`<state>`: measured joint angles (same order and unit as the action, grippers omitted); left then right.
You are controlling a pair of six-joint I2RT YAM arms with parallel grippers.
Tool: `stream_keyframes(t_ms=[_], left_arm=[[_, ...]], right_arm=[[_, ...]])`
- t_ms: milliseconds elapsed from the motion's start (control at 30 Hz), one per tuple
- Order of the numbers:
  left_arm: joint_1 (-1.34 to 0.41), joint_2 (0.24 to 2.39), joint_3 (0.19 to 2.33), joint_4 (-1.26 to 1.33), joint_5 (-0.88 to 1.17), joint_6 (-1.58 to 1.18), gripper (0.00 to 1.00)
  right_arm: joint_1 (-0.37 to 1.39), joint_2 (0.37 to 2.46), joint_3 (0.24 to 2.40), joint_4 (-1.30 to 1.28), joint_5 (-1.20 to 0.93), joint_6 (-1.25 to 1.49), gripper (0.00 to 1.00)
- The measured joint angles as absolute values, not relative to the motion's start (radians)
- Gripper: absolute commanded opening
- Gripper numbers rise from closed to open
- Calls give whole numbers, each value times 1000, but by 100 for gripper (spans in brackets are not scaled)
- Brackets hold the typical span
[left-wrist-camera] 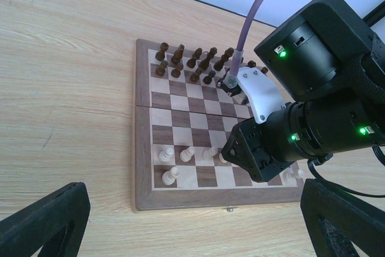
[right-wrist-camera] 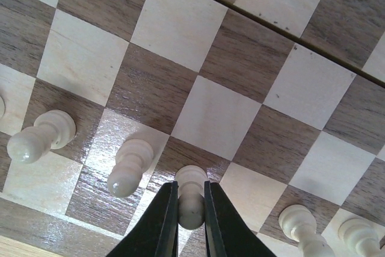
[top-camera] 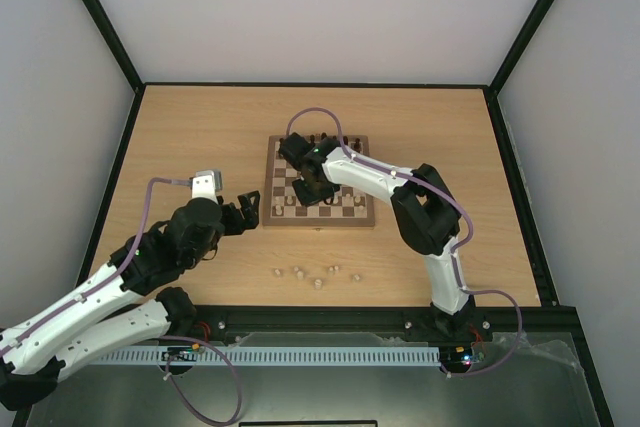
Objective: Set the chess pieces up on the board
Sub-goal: Place the chess piece on the chessboard, then pick up the chess piece at the center of the board.
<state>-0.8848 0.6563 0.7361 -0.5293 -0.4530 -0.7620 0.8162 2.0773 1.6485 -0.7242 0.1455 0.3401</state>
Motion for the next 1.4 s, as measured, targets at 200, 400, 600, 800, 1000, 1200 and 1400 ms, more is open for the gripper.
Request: stream_keyframes(t_ms=[200,400,600,800,1000,1200,1400], left_arm=[[-885,652,736,-529,-452,-762,99],[-885,653,736,-529,-450,-763,99],[-885,657,722,-518,-451,-770,99],[-885,652,715,-514,-450,-776,99],[-885,629,715,-518,-445,-793,99],[-885,603,713,-550,-432,-804,99],[-885,640,706,-560,-400,-811,99]], right_arm=[[815,2077,1649,-718,144,340,19],[815,2074,1644,-710,141,342,33],[815,1977,1592,-701,143,341,43],[815,1796,1560,-670,138,342,53],[815,1679,1476,-624,92,343,86],[837,1595,1306,-593,51,367,99],[941,1496,1171,-592,55,414,90]])
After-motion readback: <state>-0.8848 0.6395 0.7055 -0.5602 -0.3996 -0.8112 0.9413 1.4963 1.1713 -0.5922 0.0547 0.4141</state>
